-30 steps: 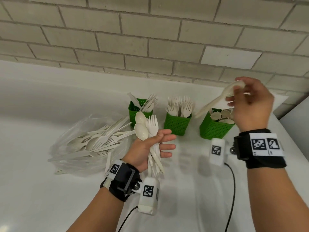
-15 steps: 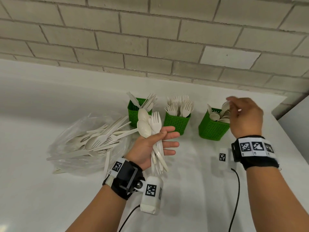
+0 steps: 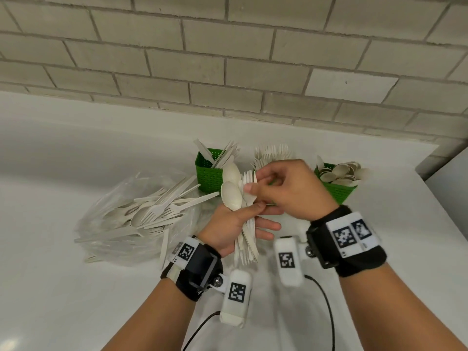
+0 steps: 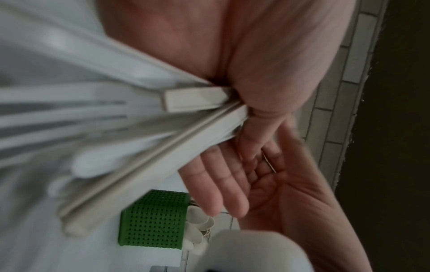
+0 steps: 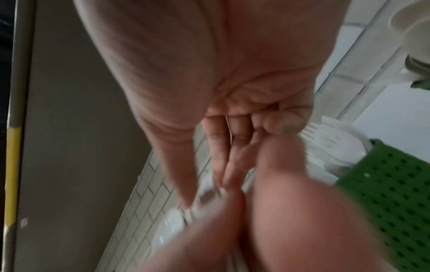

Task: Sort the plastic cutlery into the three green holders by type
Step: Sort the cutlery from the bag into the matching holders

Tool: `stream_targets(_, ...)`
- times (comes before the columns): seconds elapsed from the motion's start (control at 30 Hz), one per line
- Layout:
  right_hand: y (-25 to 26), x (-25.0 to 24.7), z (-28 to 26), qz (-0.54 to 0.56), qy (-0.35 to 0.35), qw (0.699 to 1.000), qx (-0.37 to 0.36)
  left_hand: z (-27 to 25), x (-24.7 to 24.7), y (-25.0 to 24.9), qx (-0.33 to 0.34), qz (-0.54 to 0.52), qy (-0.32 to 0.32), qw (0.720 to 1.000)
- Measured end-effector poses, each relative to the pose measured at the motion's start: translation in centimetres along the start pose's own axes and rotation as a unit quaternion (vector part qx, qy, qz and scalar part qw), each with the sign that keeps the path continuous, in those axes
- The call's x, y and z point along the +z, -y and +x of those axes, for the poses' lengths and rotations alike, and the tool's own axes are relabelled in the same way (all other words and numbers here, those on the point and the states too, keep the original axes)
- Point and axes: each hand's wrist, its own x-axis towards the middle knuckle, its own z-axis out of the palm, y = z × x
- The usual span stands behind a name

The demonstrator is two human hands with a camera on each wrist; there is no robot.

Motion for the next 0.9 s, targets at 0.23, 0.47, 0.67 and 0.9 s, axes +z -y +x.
stream_targets(0.23, -1.1, -0.8, 1.3, 0.319, -0.192, 0.928, 0.008, -0.6, -1.0, 0.1, 0.003, 0.000, -0.024, 1.000)
stream_targets(0.47, -1.2, -0.8, 0.7, 0.228, -0.132, 0.964, 0.027, -0.2, -0.9, 0.0, 0.006, 0.015, -0.026, 1.000)
stream_targets(0.67, -4.1, 1.5, -0.7, 0.155, 0.012, 0.986, 0.053, 0.4, -1.9, -1.4, 0.068, -0.057, -0.060, 0.994)
stream_targets(0.9, -6.0, 4.8, -2.3, 0.185, 0.183, 0.960, 0.107, 1.2, -2.3, -3.4, 0.103, -0.152, -0.105, 0.977)
